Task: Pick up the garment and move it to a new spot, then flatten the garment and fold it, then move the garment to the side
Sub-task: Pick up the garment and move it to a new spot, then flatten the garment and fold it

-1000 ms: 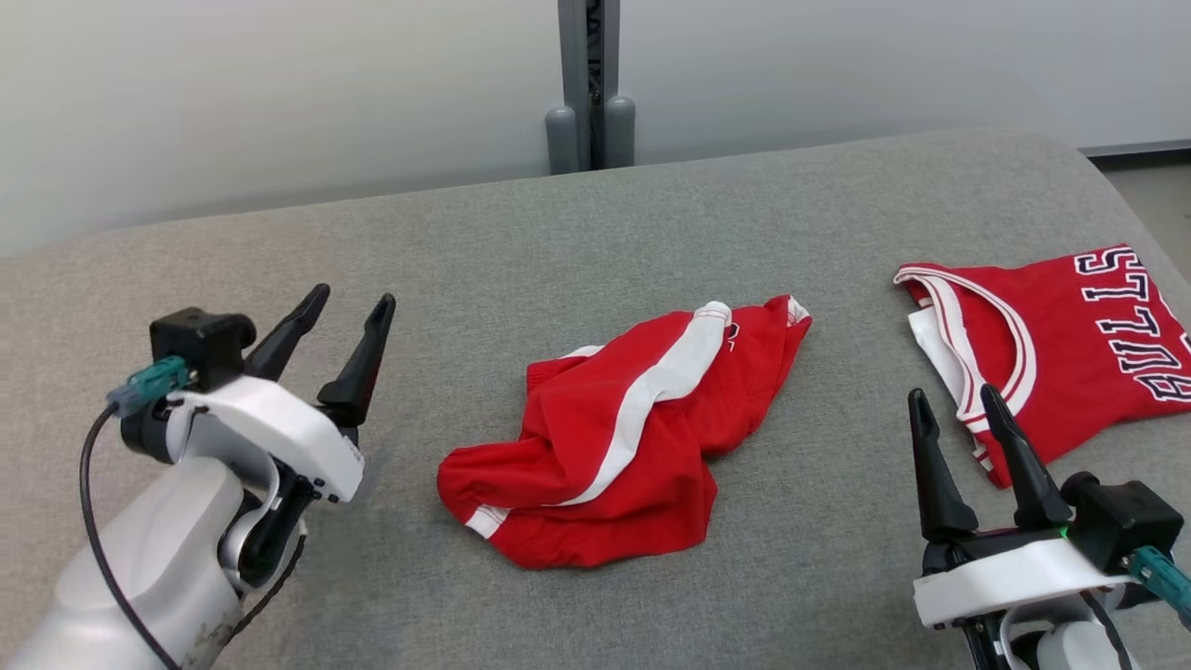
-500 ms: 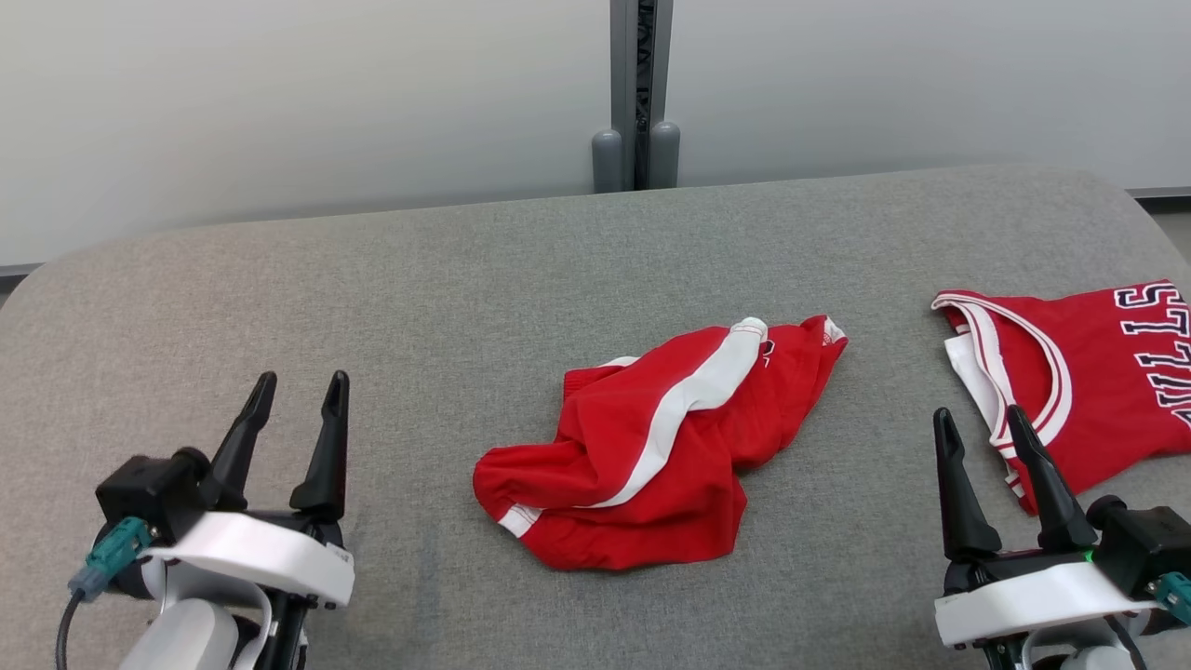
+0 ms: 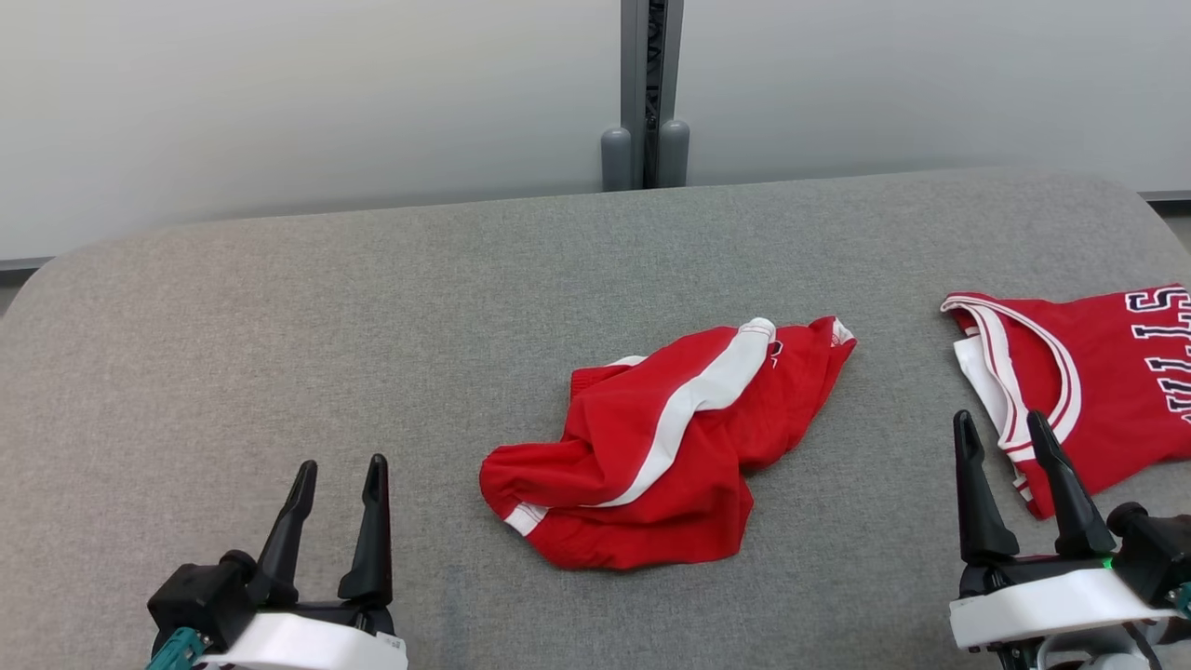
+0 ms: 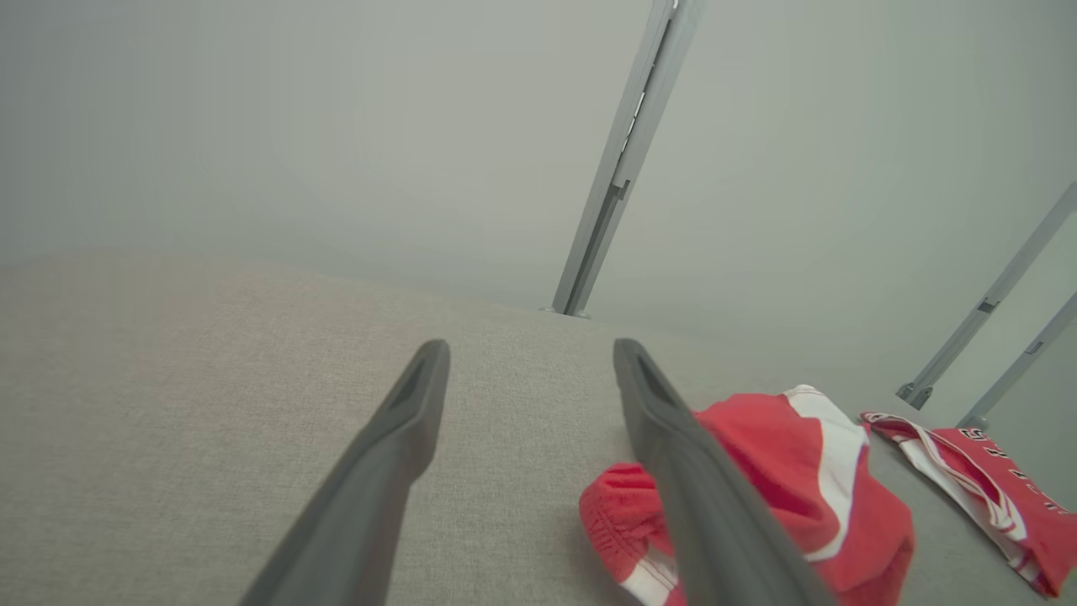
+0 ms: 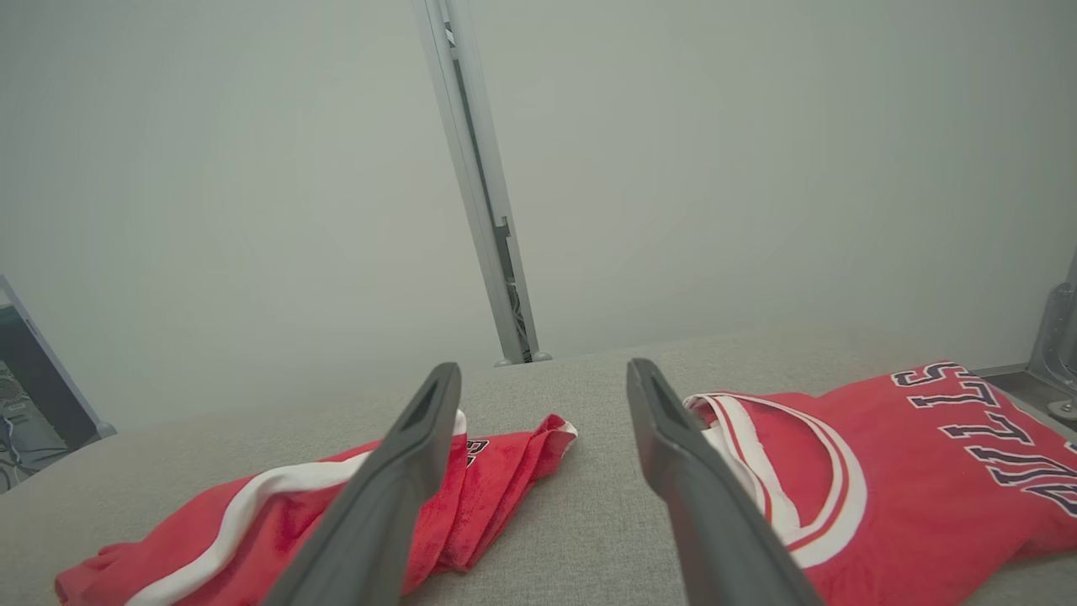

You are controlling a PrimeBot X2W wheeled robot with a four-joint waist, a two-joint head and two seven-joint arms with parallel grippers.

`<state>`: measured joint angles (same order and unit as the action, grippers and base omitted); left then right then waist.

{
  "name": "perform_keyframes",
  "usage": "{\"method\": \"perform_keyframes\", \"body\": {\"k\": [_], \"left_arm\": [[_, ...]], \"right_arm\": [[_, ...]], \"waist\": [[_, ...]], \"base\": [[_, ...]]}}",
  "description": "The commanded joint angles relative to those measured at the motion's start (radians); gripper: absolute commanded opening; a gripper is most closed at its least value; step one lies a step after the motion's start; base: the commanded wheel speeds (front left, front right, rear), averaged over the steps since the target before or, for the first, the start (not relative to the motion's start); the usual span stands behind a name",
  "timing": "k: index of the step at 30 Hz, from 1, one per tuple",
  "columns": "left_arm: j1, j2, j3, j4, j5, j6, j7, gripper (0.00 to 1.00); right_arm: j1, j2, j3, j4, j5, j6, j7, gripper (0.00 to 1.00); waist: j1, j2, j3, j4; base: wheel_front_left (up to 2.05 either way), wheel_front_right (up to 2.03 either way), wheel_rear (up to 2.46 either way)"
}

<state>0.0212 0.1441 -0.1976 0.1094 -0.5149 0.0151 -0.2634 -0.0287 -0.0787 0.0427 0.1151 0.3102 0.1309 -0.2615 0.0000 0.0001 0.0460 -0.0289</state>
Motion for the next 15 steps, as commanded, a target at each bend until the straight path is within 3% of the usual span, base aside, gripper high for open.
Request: {"method": "perform_keyframes", "body": {"k": [1,9,15], "left_arm": [[0.007,0.0,0.009,0.005,0.012,-0.008,-0.001,1.0],[0.001,-0.041,0.025,0.057,0.057,-0.069,-0.001,1.0],[-0.026,-0.047,-0.016,0.127,0.026,-0.111,0.002,1.0]], "right_arm": [[0.015,-0.009,-0.002,0.0,-0.001,0.0,-0.005,1.0],[0.01,-0.008,0.007,0.005,-0.001,0.0,-0.005,1.0],[-0.025,-0.027,0.025,0.018,-0.006,0.0,-0.003,1.0]], "waist": [[0.0,-0.0001,-0.002,0.002],[0.0,-0.0001,-0.005,0.006],[0.0,-0.0001,0.009,0.003]], "base": [[0.0,0.0,0.0],[0.0,0.0,0.0],[0.0,0.0,0.0]]}}
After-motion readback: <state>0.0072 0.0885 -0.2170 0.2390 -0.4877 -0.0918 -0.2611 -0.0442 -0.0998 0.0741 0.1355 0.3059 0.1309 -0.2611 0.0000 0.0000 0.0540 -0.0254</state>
